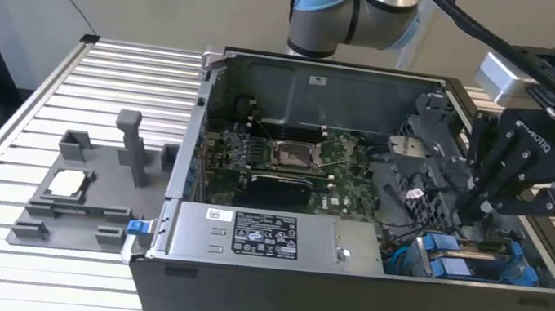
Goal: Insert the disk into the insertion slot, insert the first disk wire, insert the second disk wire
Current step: 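Insert the second disk wire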
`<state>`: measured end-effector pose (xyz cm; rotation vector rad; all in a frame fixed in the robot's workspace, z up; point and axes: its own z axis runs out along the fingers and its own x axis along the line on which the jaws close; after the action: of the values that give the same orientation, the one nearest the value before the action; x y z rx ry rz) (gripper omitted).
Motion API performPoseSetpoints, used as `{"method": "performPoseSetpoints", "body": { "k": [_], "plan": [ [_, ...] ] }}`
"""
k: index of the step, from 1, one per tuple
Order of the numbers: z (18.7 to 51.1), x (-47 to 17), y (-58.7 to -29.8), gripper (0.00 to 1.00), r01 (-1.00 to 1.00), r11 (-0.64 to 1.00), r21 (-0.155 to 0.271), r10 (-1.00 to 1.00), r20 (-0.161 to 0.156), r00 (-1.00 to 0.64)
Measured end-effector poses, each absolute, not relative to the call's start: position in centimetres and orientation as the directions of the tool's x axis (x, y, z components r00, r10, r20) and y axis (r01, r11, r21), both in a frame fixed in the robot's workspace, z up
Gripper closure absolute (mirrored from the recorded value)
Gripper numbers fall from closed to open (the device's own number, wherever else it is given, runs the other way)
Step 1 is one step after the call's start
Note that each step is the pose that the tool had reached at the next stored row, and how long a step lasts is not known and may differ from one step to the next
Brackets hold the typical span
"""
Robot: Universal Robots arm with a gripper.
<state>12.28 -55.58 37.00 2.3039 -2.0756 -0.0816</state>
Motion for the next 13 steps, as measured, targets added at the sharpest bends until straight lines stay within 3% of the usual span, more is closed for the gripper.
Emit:
{"method": "performPoseSetpoints", "body": {
  "k": [13],
  "plan": [
    [36.78,12.41,-55.74,0.84,-0.992,-0.103,0.068,-0.995,-0.015,0.102]
  ]
}}
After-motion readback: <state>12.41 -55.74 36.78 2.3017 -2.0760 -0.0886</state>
